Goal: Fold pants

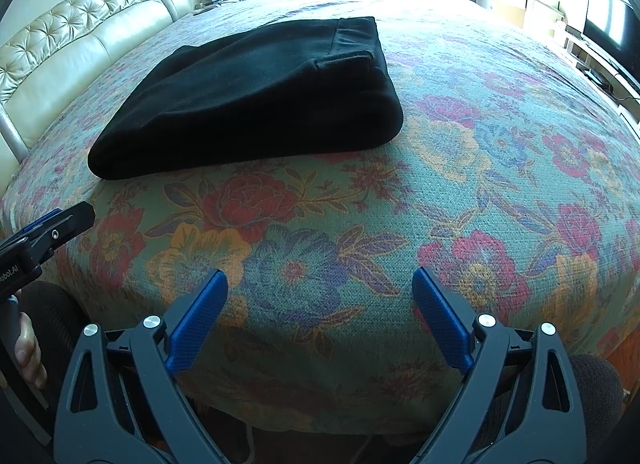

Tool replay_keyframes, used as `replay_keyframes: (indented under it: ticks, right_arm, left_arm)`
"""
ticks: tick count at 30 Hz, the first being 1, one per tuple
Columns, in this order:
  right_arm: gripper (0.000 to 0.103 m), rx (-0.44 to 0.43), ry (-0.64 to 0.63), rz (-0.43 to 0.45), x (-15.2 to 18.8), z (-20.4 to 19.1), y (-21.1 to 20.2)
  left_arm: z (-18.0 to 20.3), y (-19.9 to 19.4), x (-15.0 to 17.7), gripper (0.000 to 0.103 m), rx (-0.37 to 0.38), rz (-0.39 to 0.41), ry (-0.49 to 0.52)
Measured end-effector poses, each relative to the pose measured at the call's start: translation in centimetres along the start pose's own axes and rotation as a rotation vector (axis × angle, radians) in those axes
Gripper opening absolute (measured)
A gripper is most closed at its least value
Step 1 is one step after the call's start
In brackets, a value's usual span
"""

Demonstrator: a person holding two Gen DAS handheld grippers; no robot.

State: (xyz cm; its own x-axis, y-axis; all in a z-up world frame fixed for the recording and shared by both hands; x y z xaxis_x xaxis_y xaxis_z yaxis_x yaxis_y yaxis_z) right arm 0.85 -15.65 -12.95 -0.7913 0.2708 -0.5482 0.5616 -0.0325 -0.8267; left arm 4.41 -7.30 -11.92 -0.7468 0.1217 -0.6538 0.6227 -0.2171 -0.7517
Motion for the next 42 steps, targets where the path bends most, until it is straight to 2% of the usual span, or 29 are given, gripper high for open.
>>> replay_keyframes:
  ticks: [31, 36, 39, 42]
  right_arm:
    - [0.094, -0.003, -0.008, -0.007, 0.1, 0.0, 0.1]
    - [0.094, -0.002, -0.009, -0.007, 0.2, 0.0, 0.1]
    - [0.094, 0.0, -0.013, -0.009, 0.3, 0.0, 0.1]
    - [0.094, -0.003, -0.019, -0.011, 0.4, -0.2, 0.2]
  left_arm:
    - [-0.1, 0.1, -0.2, 0.088, 0.012, 0.002, 0.002]
    - [-0.5, -0.6, -0.7, 0.088, -0.049, 0.046, 0.023]
    - [-0.4, 0.5, 0.4, 0.088, -0.061, -0.1, 0.063]
    - [-0.4, 0.4, 0.5, 0.089, -0.093, -0.083, 0.099]
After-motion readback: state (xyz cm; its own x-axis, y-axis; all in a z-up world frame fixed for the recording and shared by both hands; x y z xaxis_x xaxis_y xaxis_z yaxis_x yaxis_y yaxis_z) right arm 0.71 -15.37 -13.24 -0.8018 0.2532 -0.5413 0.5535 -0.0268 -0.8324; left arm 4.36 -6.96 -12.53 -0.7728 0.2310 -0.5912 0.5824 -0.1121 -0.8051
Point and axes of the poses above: each gripper's, at about its wrist camera, not at the fingertips, and y roughly the way its jaws point, z to its right, x to its underside, the point moved 9 cm from there along y, roughly the way its jaws point, and after that the axes turned 8 degrees about y, right-handed, at the moved point
